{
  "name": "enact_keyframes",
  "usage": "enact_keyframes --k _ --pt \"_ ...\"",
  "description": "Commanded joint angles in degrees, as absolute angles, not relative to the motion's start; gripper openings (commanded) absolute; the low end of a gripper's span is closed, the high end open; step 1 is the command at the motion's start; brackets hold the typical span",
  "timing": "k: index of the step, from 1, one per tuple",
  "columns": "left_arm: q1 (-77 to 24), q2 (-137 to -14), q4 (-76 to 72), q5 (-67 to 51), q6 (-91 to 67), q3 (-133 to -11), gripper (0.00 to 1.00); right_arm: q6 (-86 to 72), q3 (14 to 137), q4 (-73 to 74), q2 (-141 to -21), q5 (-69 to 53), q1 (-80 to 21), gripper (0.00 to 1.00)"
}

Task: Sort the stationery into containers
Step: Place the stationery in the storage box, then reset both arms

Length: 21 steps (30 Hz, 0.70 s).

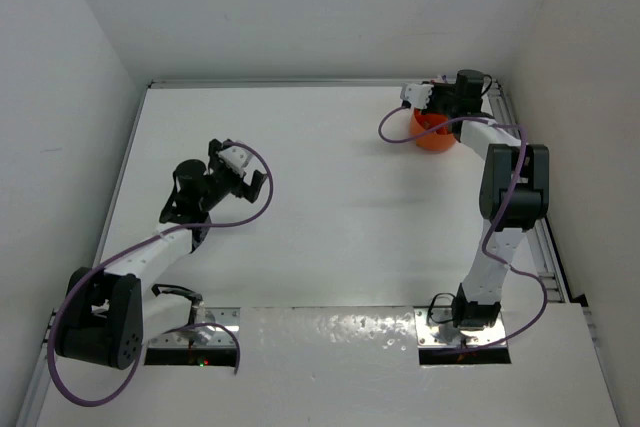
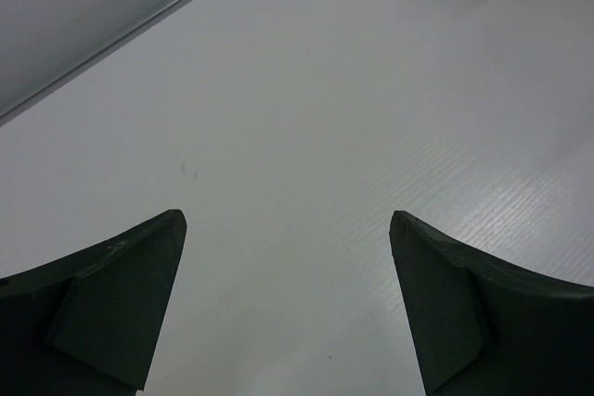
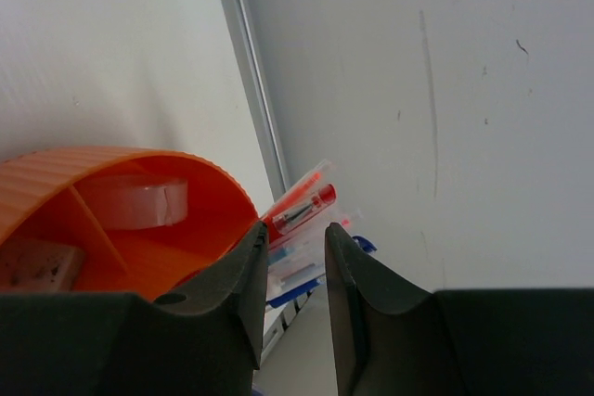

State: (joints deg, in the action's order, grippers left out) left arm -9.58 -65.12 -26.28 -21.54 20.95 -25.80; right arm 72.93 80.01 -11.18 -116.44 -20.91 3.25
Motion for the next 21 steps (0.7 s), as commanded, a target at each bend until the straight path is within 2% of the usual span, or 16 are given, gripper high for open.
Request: enact_keyframes --k 1,4,5,10,11,12,14,15,17,18,21 --pt "-9.14 -63.46 -29.62 -21.80 21.44 -25.31 0.90 68.05 78.93 -17.64 -112.42 -20.39 3.25 0.30" --pt "-9.05 -63.37 -29.71 -21.80 21.62 -25.14 0.90 61.30 76.73 -24.14 -111.01 -19.43 2.90 0.32" --pt "-9.14 -63.28 -29.79 -21.80 21.45 -25.05 0.90 59.61 75.77 -25.91 -109.70 -18.90 2.73 0.40" --pt "-9.40 -62.49 -30.94 -22.24 20.31 -24.43 0.90 46.71 66.11 -38.98 -103.64 -14.95 -1.82 0.67" --pt "-9.40 -62.06 -30.94 -22.41 20.13 -24.26 0.90 44.23 64.44 -41.29 -102.41 -11.72 -2.72 0.74" --pt "-9.49 -61.79 -31.11 -22.41 19.60 -24.26 0.90 41.08 60.77 -43.66 -99.61 -9.43 -3.59 0.88" --pt "-9.75 -60.92 -30.85 -22.41 18.90 -24.26 0.90 31.67 57.58 -47.20 -96.08 -0.94 -6.76 0.99" --pt "-9.84 -60.30 -30.59 -21.63 17.85 -24.17 0.90 25.55 55.05 -43.02 -91.89 3.99 -8.86 0.99" --pt "-10.02 -59.42 -30.41 -19.96 15.14 -24.08 0.90 15.45 54.14 -33.19 -84.51 5.87 -11.15 0.99" --pt "-10.19 -58.98 -30.15 -17.60 14.07 -24.00 0.90 12.34 54.40 -20.69 -82.46 5.63 -11.51 0.99" --pt "-10.90 -56.17 -26.30 -11.02 8.37 -23.99 0.90 -2.60 53.45 -0.27 -76.92 6.76 -12.57 0.99"
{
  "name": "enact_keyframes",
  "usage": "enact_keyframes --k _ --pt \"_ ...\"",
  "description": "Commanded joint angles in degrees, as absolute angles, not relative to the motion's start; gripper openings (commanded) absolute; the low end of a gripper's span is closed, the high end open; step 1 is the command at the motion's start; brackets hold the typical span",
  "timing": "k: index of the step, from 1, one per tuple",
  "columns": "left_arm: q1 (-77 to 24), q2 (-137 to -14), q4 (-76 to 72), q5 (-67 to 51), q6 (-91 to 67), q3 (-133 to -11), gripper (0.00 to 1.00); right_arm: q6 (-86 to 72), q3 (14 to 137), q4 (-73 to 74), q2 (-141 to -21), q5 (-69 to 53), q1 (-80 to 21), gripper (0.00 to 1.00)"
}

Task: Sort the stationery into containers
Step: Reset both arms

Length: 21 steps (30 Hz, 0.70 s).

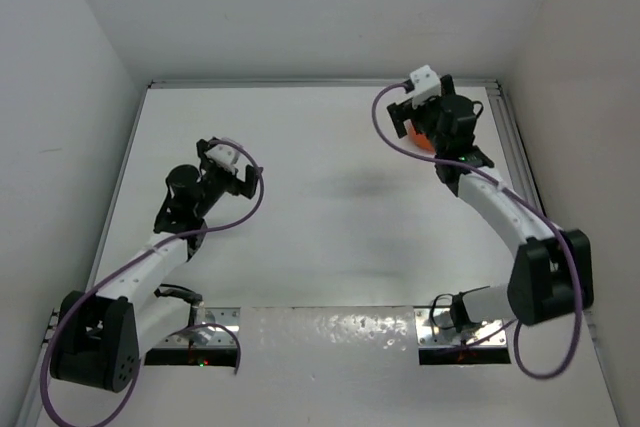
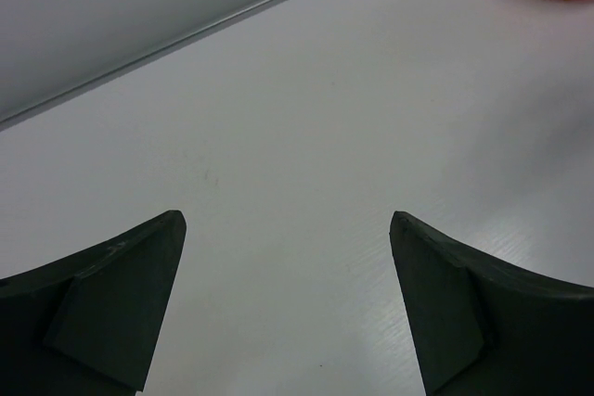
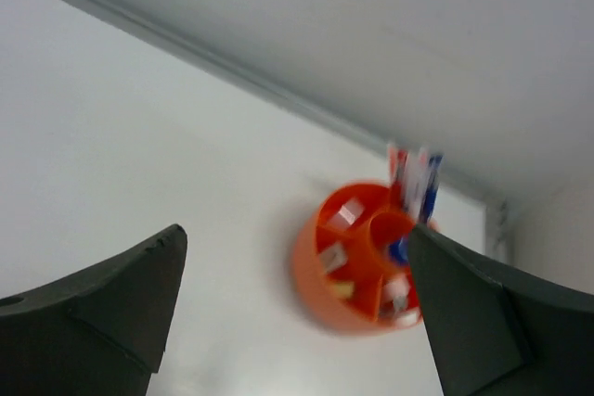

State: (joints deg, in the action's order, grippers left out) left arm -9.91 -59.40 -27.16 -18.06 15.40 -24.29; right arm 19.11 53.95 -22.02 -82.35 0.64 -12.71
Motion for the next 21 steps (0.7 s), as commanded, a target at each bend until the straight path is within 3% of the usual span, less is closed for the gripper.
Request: enact_keyframes --k 1,10,16,21 --pt "-10.99 -55.64 -25.06 -9.33 8.35 -23.99 0.90 -5.86 53.44 4.70 -75.69 6.77 -12.83 0.99" --pt "-14.32 -52.47 -12.32 3.16 0.62 -23.56 0.90 -30.82 32.10 30.39 -48.45 15.55 -16.79 0.99" --pt "-17.14 -50.63 -10.37 4.48 0.62 -22.15 0.90 -42.60 27.08 39.37 -33.60 20.20 -16.87 0.99" --pt "-19.86 -49.83 -8.27 6.50 0.79 -21.97 0.90 -49.47 26.72 47.10 -27.88 26.09 -16.88 0.99"
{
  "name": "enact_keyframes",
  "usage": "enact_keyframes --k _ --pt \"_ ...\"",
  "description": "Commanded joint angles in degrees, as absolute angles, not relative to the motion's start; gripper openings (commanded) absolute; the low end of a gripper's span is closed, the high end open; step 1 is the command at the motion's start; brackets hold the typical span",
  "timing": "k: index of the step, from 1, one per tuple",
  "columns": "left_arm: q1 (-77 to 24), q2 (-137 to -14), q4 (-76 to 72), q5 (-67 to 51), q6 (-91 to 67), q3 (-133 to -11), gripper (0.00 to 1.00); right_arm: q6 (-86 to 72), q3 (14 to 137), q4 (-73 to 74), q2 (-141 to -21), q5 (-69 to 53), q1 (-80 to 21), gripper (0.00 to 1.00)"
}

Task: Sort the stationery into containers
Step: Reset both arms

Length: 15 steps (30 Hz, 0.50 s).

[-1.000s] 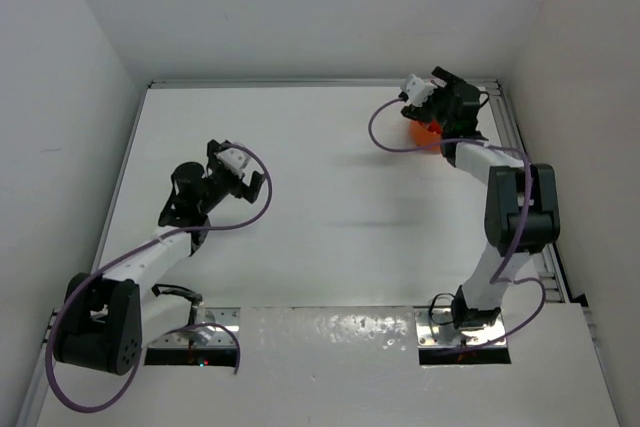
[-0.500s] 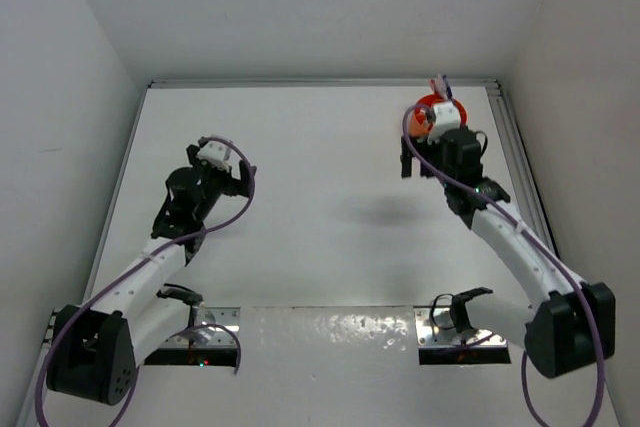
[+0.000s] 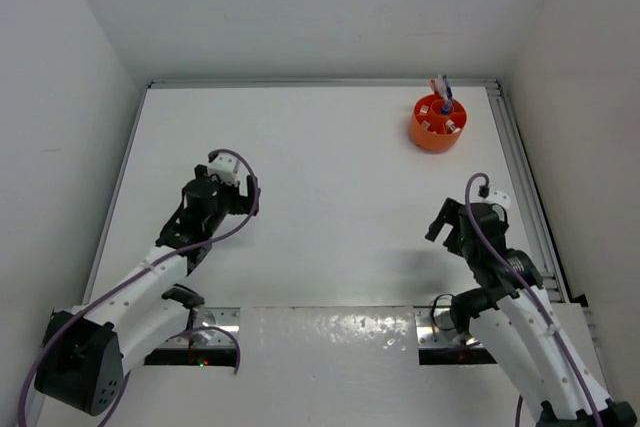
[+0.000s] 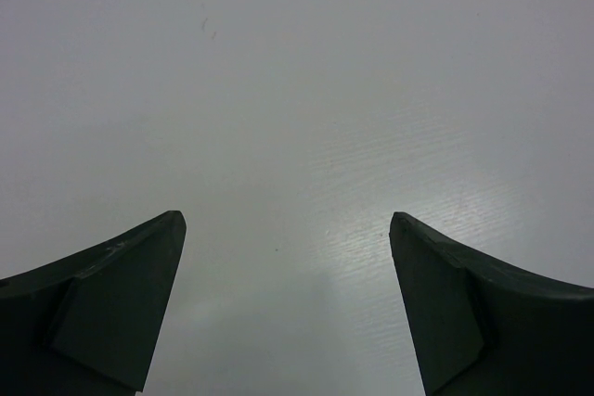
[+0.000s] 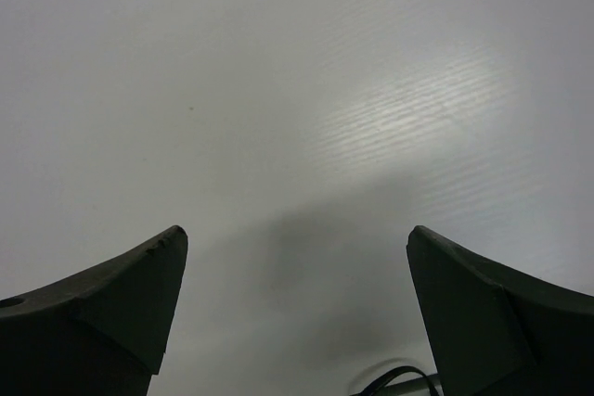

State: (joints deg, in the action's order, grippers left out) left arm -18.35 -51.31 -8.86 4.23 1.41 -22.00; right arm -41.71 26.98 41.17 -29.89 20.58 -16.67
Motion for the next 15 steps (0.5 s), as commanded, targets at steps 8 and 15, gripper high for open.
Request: enact_keyframes --k 8,15 --pt "-23.90 -47.73 -6.77 9.49 -1.14 -20.48 0.90 -51.68 28.04 50.44 -24.96 28.30 -17.22 0.99" --pt "-27.24 -45.62 -6.15 12.13 -0.61 -19.34 0.90 -52.21 27.69 51.15 -24.52 29.09 -17.14 0.99"
